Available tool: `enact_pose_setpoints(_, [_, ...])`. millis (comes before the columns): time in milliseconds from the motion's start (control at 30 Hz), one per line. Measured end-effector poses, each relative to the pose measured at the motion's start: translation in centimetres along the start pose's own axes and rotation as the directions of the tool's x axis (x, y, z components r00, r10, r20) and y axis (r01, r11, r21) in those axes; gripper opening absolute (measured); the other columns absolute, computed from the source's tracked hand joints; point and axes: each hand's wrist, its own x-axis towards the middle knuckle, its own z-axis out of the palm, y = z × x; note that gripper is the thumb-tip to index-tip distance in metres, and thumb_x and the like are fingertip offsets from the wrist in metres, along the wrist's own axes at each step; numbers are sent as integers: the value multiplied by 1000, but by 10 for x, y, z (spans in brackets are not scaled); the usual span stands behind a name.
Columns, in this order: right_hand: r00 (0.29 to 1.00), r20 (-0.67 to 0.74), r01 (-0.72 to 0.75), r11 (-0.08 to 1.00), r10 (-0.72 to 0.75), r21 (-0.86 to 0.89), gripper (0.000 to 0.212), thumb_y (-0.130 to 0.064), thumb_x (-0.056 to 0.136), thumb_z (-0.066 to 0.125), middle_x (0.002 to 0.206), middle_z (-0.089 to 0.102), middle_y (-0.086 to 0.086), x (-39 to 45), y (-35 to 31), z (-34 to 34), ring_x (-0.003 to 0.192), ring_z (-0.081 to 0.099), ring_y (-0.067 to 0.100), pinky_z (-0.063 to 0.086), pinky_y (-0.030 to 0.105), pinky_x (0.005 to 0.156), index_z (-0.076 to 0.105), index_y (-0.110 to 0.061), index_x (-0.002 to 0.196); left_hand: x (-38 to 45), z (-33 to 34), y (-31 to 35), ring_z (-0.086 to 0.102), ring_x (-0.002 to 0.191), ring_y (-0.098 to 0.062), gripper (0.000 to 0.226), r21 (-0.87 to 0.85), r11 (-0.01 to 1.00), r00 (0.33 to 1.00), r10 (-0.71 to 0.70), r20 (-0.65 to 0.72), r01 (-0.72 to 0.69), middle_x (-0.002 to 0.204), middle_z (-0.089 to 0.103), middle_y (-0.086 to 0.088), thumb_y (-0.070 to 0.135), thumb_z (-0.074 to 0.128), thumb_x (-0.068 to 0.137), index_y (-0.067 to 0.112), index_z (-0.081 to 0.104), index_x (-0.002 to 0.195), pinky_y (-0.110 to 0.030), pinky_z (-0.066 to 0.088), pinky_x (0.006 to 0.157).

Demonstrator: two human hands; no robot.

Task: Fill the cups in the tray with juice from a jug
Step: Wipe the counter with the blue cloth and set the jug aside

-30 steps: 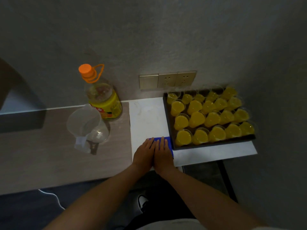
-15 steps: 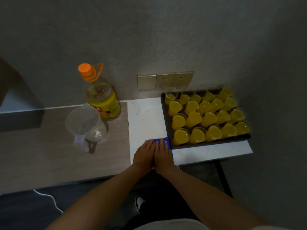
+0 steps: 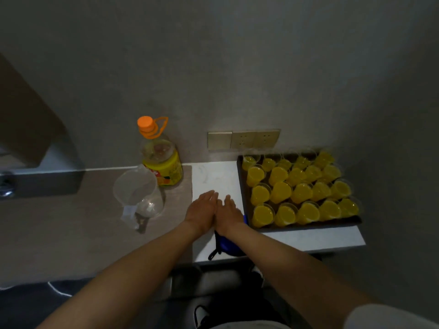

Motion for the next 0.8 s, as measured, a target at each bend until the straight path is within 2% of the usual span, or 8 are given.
enact_pose_setpoints(167, [993, -80, 82, 997, -82, -1, 69, -27, 107, 50, 170, 4, 22, 11, -31, -76, 157, 12, 36, 28, 45, 123, 14, -10, 163, 8, -72, -10, 45, 134, -30, 61, 64, 995, 990, -62, -129, 70, 152, 41, -11, 24, 60, 98, 11, 35, 152, -42, 49, 99])
enact_pose_setpoints(233, [989, -100, 112, 994, -111, 10, 71, -26, 105, 53, 168, 11, 22, 14, -45, -102, 154, 20, 37, 33, 44, 120, 15, -10, 162, 8, -98, -15, 51, 126, -30, 55, 108, 992, 983, -48, -177, 67, 142, 48, -11, 22, 62, 95, 11, 42, 145, -42, 51, 92])
enact_pose_setpoints(333, [980, -134, 153, 988, -151, 11, 64, -18, 100, 58, 158, 29, 20, 20, -64, -131, 144, 36, 36, 42, 43, 110, 27, -10, 156, 5, -132, -25, 56, 116, -33, 44, 139, 987, 972, -52, -227, 85, 128, 55, -13, 16, 61, 90, 9, 52, 132, -43, 48, 82])
enact_pose_setpoints(467, [974, -139, 185, 982, -180, 22, 60, -20, 97, 59, 153, 36, 18, 24, -85, -151, 140, 42, 36, 43, 43, 110, 34, -10, 151, -5, -163, -39, 58, 112, -40, 32, 192, 973, 965, -79, -252, 129, 124, 57, -20, 15, 59, 89, 5, 56, 119, -45, 45, 84])
enact_pose_setpoints(567, [972, -144, 195, 978, -183, 71, 60, -25, 97, 59, 151, 40, 20, 26, -99, -161, 139, 44, 38, 42, 42, 110, 36, -8, 150, -20, -175, -45, 61, 114, -39, 36, 196, 956, 948, -161, -275, 220, 128, 62, -18, 19, 56, 93, 8, 56, 127, -42, 48, 87])
enact_pose_setpoints(667, [968, -167, 211, 967, -186, 144, 55, -26, 97, 59, 147, 46, 20, 34, -111, -167, 137, 48, 39, 45, 42, 108, 43, -10, 146, -36, -185, -52, 63, 116, -36, 44, 200, 917, 917, -282, -283, 344, 131, 65, -12, 32, 59, 93, 18, 57, 135, -39, 51, 90])
enact_pose_setpoints(733, [967, -169, 218, 959, -188, 182, 54, -29, 94, 60, 144, 50, 21, 40, -119, -167, 134, 52, 40, 47, 42, 104, 46, -10, 143, -42, -191, -59, 65, 115, -34, 43, 180, 891, 884, -350, -310, 416, 126, 68, -11, 43, 63, 90, 21, 64, 127, -38, 52, 90])
enact_pose_setpoints(800, [971, -152, 218, 949, -187, 227, 65, -36, 83, 62, 141, 53, 22, 53, -125, -164, 130, 55, 42, 51, 42, 102, 47, -9, 141, -43, -198, -70, 67, 112, -34, 49, 129, 860, 832, -424, -358, 494, 121, 71, -10, 55, 65, 84, 19, 68, 117, -38, 54, 89])
